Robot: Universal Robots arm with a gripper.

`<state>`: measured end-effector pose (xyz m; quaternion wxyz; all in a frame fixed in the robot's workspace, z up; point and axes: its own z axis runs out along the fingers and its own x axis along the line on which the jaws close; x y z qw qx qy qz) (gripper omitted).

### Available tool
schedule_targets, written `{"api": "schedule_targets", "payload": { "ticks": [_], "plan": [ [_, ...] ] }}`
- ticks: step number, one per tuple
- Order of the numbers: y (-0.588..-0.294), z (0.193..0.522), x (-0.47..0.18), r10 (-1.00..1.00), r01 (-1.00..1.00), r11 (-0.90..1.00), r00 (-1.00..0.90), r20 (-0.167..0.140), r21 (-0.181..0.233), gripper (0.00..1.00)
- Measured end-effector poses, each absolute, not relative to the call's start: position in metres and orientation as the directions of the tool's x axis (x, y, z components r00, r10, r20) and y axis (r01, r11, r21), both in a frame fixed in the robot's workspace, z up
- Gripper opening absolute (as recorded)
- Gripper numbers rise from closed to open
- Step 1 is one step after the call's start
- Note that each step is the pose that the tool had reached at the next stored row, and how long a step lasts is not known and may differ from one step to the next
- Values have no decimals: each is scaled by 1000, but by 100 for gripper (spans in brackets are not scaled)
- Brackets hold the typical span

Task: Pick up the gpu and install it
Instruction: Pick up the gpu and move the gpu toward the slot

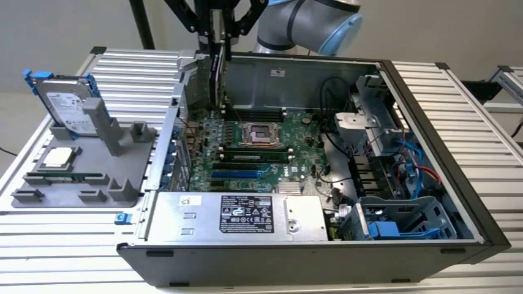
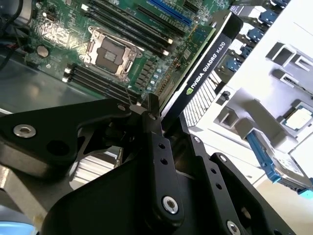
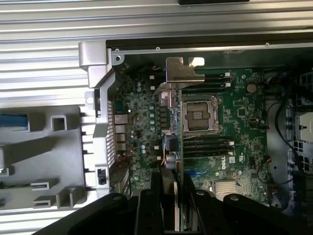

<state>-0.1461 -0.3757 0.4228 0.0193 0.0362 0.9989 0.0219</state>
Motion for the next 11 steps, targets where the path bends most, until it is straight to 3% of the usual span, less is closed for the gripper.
{"api": "schedule_targets", "payload": {
  "ticks": [11],
  "plan": [
    [-373,422,-131,73,71,996,-997,-37,45,0]
  ]
}}
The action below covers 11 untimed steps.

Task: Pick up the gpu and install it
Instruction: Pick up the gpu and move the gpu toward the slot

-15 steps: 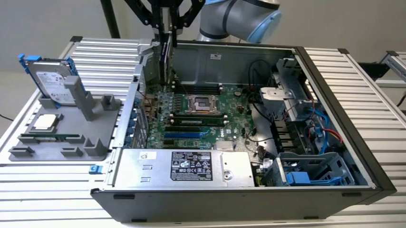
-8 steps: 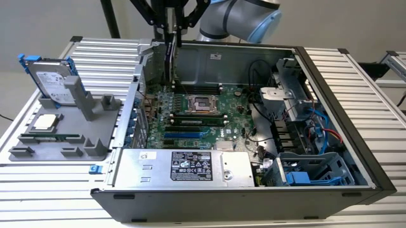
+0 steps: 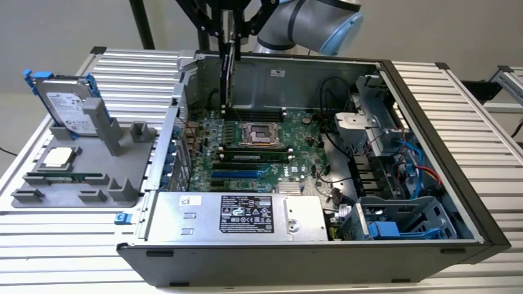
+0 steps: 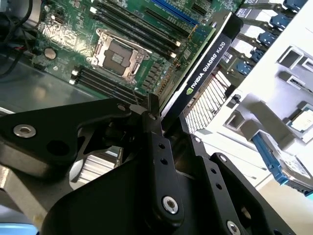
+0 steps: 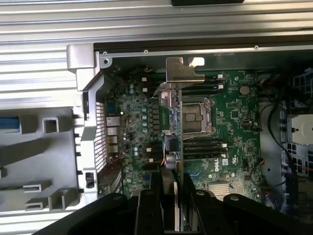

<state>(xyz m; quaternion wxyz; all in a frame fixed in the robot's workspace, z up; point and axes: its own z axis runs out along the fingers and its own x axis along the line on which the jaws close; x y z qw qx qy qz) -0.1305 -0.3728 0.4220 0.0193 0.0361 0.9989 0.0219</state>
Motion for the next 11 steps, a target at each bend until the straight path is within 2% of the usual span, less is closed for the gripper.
{"api": "schedule_targets", "payload": {
  "ticks": [11],
  "plan": [
    [-370,422,-114,73,71,996,-997,-37,45,0]
  ]
}}
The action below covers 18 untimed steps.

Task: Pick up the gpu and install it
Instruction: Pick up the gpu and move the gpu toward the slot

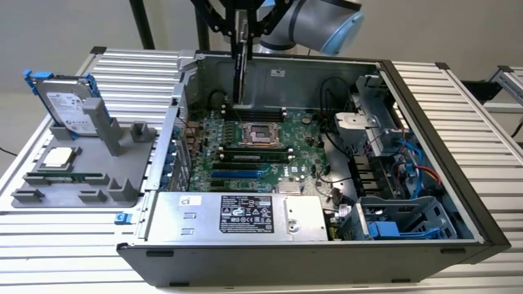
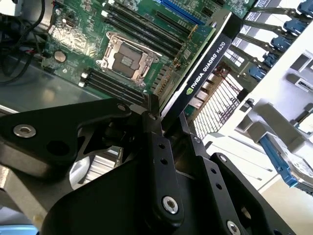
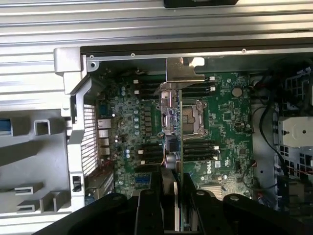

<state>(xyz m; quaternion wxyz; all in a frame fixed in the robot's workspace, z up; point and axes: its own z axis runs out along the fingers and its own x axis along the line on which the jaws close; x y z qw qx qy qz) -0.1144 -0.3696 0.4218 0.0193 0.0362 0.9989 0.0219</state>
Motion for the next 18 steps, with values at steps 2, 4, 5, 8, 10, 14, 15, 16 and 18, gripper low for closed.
{"api": "schedule_targets", "payload": {
  "ticks": [2,4,5,8,10,14,15,16,18],
  "plan": [
    [-369,422,-112,73,71,996,-997,-37,45,0],
    [-368,422,-109,73,71,996,-997,-37,45,0],
    [-368,422,-107,73,71,996,-997,-37,45,0],
    [-368,421,-103,73,71,996,-997,-37,45,0],
    [-367,421,-100,73,71,996,-997,-37,45,0],
    [-366,421,-94,73,71,996,-997,-37,45,0],
    [-366,421,-93,73,71,996,-997,-37,45,0],
    [-366,421,-92,73,71,996,-997,-37,45,0],
    [-365,421,-89,73,71,996,-997,-37,45,0]
  ]
}}
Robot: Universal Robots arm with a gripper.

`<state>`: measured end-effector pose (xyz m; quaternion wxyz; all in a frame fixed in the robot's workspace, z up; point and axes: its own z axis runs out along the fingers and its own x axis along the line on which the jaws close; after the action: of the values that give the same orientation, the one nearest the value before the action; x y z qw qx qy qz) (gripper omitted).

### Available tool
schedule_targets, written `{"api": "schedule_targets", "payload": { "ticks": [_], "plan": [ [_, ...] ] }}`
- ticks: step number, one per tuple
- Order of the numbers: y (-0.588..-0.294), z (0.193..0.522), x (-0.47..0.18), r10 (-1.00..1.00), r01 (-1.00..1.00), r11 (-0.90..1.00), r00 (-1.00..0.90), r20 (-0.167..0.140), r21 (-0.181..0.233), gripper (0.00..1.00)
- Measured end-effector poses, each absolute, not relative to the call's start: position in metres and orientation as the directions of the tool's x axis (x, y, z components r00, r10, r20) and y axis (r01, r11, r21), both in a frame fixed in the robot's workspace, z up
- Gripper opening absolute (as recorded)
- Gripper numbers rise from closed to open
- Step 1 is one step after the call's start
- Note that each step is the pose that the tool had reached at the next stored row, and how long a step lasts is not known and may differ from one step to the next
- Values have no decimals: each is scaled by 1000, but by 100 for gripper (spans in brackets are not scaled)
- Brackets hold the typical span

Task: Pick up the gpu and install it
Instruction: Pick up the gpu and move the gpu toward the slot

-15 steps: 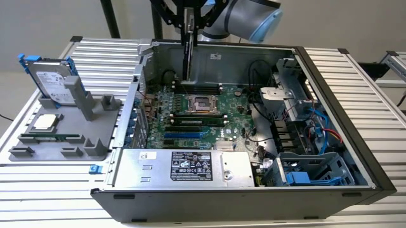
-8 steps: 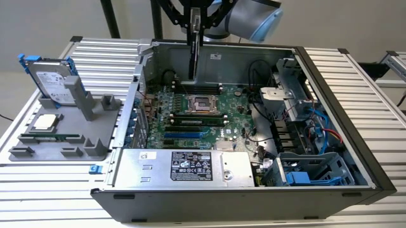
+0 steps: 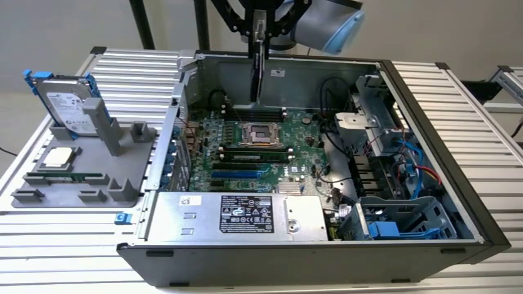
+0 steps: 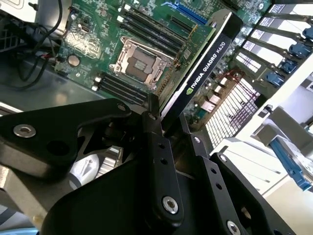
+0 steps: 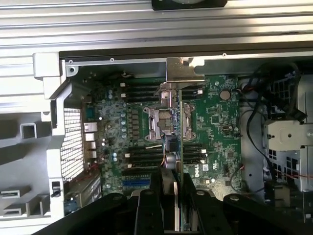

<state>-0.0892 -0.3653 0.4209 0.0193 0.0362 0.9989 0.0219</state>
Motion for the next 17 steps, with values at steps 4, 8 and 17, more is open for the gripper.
{"api": "schedule_targets", "payload": {
  "ticks": [4,8,17],
  "plan": [
    [-364,421,-84,73,71,996,-997,-37,45,0],
    [-363,420,-80,73,71,996,-997,-37,45,0],
    [-361,420,-71,73,71,996,-997,-37,45,0]
  ]
}}
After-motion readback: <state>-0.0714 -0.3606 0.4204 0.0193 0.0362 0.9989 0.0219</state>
